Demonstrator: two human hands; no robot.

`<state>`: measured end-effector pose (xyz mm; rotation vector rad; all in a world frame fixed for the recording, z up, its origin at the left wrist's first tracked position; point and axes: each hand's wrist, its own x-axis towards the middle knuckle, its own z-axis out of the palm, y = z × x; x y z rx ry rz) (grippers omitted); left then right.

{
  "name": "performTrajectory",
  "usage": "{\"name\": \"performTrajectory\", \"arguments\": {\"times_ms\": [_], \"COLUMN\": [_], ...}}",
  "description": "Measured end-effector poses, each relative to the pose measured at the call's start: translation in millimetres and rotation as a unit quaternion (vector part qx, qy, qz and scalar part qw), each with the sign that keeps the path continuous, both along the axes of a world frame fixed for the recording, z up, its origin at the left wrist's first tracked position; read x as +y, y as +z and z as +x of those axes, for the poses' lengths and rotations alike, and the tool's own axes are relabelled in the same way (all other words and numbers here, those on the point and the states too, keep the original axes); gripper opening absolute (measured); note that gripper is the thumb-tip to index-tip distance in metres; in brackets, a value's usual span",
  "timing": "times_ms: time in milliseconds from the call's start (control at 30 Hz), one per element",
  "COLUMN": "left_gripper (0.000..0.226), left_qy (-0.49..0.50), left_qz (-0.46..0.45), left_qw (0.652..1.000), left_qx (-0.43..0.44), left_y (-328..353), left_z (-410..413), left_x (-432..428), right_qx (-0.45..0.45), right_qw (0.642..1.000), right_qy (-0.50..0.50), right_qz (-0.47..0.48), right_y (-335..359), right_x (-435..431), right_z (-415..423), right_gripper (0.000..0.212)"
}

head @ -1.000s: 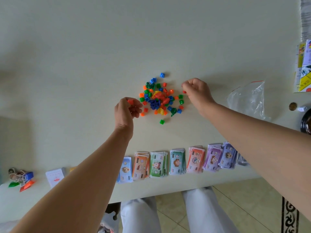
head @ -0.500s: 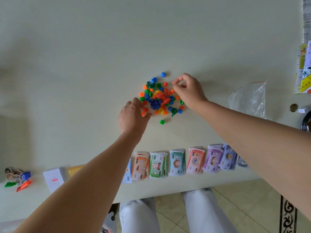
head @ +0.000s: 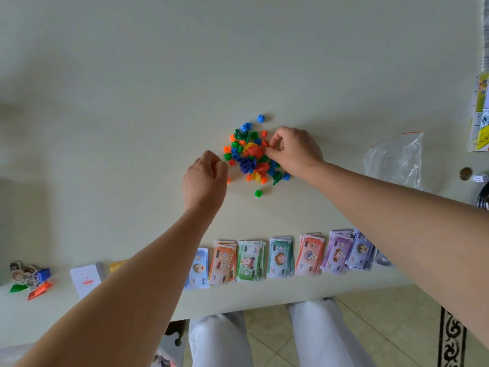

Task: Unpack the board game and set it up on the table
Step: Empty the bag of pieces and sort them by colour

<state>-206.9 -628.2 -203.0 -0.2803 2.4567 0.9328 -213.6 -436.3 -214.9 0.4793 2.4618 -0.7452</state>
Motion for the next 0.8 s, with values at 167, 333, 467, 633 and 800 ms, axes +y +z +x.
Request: {"name": "performTrajectory", "arguments": {"times_ms": [167, 333, 467, 633, 800], "left_gripper": [0.035, 0.037, 0.022, 0.006, 0.011], "left_qy": [0.072, 0.112, 0.113, 0.012, -0.092], "left_qz": [0.114, 0.144, 0.095, 0.008, -0.088], "left_qw": [0.990, 0.982, 0.988, 1.000, 0.991], "left_qx": [-0.027, -0.050, -0.049, 0.001, 0.051], "left_y": [3, 4, 2, -1, -4], "left_z": [-6, -11, -13, -11, -5], "left_x": [12, 26, 23, 12, 13], "right_qx": [0.025, 0.035, 0.010, -0.018, -0.067], "right_qw": [0.998, 0.994, 0.998, 0.984, 0.841], "right_qy": [0.055, 0.097, 0.063, -0.117, -0.368], "right_qz": [0.017, 0.039, 0.012, -0.130, -0.391], "right_y": [6, 7, 4, 10, 19], "right_x": [8, 10, 5, 9, 11], "right_z": [8, 19, 12, 4, -4], "right_gripper": [0.022, 0.028, 0.021, 0.016, 0.027]}}
